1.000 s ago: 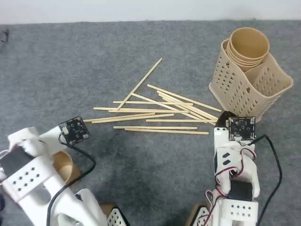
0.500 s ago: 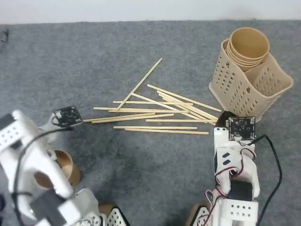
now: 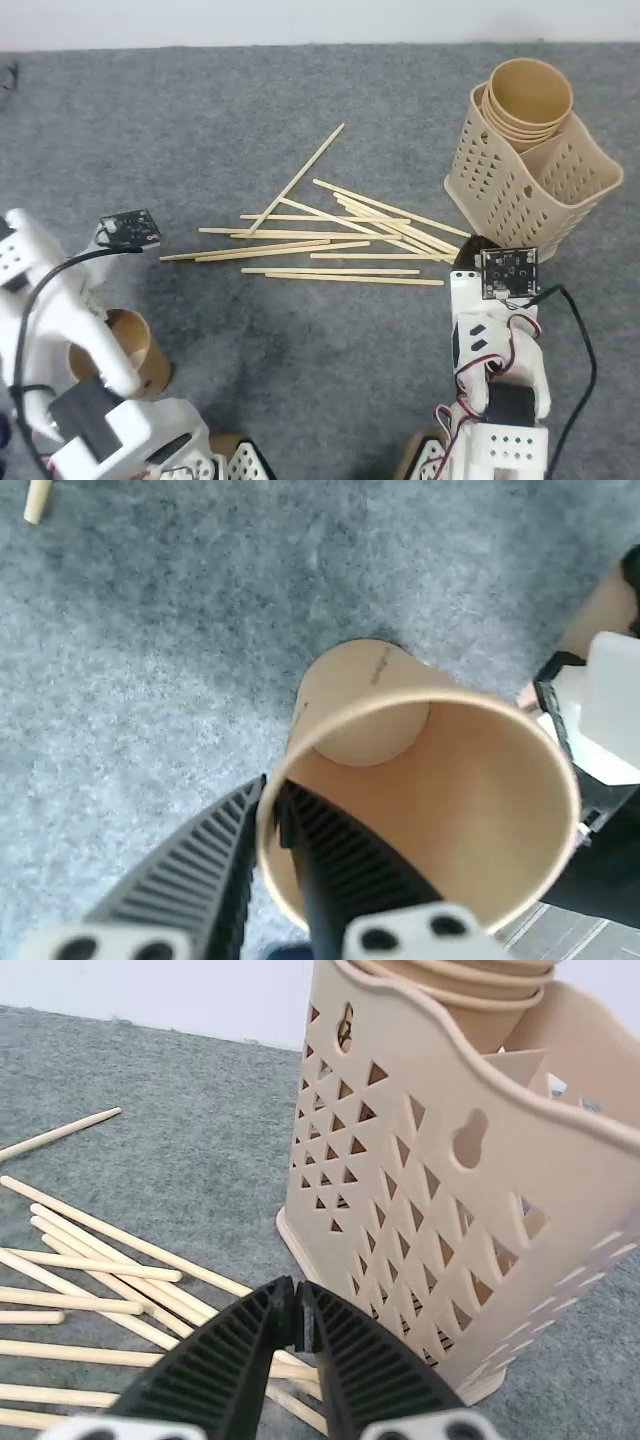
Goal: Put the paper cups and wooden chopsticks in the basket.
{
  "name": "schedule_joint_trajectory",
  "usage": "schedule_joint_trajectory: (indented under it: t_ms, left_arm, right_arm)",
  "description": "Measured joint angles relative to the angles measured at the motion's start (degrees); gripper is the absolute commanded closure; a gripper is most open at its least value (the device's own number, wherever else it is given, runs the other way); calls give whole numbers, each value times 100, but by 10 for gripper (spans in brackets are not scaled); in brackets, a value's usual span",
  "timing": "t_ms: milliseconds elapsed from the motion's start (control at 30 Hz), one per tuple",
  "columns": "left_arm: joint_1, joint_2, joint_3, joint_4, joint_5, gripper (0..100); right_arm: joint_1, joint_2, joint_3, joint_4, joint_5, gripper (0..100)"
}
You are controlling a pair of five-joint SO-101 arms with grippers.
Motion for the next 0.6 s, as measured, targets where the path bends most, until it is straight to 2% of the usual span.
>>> schedule_joint_trajectory:
  t_ms: [167,367,467,600]
  left_arm:
    - [352,-273,-237,0,0,991]
    - [1363,-1591,-114,0,202,991]
    - [2110,-2286,-105,18,677,991]
    - [3455,-2875,-554,35,1749,991]
  right_arm:
    - [9,0,0,0,0,990]
    - [9,0,0,0,0,990]
    - [9,0,0,0,0,990]
    - [9,0,0,0,0,990]
